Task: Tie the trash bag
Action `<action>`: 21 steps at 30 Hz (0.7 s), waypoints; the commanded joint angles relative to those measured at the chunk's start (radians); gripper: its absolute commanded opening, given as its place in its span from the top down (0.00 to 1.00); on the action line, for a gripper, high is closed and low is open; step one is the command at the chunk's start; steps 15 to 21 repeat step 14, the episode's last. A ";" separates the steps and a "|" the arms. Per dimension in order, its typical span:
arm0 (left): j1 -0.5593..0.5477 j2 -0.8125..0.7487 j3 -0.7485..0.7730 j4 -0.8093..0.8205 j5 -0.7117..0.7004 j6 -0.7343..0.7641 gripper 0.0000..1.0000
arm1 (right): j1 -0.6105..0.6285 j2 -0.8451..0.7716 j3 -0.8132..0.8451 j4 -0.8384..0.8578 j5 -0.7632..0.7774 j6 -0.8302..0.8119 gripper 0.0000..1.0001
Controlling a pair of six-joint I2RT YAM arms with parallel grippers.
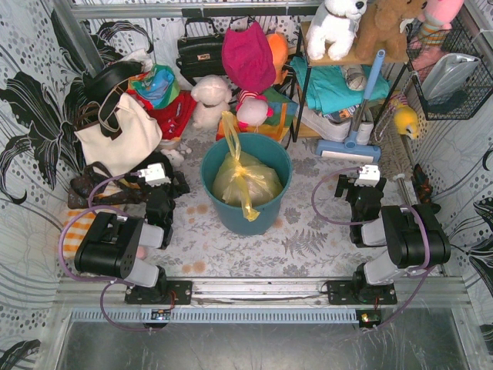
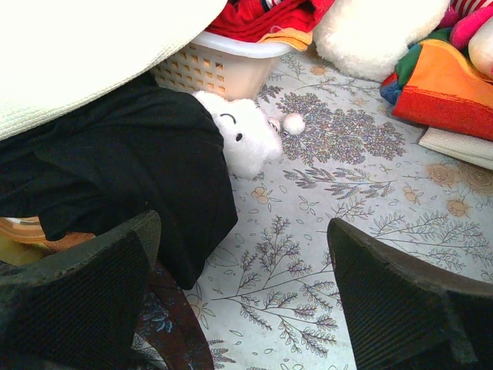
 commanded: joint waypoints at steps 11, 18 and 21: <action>0.012 0.003 0.020 0.027 0.019 0.011 0.02 | -0.006 0.004 0.008 0.042 0.009 0.006 0.03; 0.012 0.000 0.013 0.037 0.019 0.012 0.02 | -0.006 0.004 0.008 0.041 0.009 0.007 0.03; 0.012 0.000 0.013 0.037 0.019 0.012 0.02 | -0.006 0.004 0.008 0.041 0.009 0.007 0.03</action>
